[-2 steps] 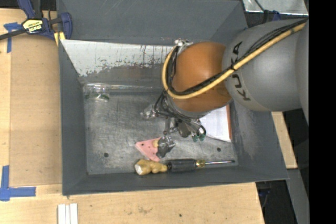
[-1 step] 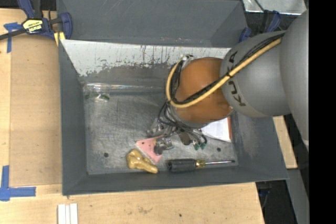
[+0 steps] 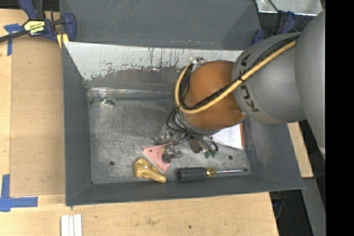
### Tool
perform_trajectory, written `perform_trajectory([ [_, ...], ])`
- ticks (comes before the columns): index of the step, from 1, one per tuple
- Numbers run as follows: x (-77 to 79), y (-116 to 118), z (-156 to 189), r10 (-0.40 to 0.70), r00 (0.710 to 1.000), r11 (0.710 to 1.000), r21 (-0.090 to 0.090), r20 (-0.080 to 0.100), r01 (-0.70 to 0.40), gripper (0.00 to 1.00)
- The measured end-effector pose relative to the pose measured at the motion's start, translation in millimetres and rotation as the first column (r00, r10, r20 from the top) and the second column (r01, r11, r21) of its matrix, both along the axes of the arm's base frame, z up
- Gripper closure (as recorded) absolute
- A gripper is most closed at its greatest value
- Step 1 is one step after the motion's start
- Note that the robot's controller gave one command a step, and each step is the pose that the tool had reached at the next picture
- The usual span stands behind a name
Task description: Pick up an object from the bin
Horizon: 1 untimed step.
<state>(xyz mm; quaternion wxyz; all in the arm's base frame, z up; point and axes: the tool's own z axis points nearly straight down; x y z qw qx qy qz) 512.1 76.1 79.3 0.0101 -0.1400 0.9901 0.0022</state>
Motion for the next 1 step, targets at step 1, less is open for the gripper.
perform_trajectory([
  [1,22.5,5.5,159.2,-0.034,0.999,0.999,-0.006,-0.011,0.033,1.00],
])
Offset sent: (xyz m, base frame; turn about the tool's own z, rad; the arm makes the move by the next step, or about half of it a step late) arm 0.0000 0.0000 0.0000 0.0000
